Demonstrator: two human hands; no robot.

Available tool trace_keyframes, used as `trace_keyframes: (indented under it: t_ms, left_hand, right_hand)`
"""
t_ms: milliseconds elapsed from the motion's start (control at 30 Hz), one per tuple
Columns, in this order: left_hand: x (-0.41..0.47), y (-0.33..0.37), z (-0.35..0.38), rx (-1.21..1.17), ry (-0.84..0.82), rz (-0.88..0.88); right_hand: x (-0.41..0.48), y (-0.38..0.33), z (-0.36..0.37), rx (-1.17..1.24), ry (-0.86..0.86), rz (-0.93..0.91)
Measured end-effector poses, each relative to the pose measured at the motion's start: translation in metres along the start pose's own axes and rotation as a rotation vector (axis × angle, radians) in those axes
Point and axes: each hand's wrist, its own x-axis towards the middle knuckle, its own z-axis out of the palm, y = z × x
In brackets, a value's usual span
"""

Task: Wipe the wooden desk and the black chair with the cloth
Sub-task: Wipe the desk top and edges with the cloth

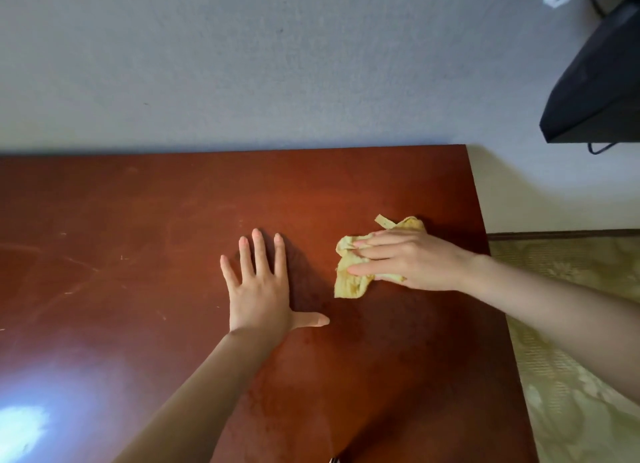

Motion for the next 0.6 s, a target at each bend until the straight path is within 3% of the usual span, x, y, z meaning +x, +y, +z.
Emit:
trace_keyframes:
  t_ms: [100,367,500,600]
  left_hand:
    - [0.0,0.001,0.001,0.007,0.001,0.0]
    - [0.0,0.001,0.002,0.004,0.002,0.003]
    - [0.001,0.001,0.002,0.011,0.003,0.003]
    - [0.0,0.001,0.002,0.01,0.001,0.003]
  right_hand:
    - [0.002,0.022,-0.009,-0.064,0.051,0.101]
    - [0.019,0.086,-0.028,-0.034,0.231,0.718]
    - [0.046,0.088,-0.02,-0.081,0.402,0.987]
    - [0.06,0.071,-0.006,-0.148,0.469,0.951]
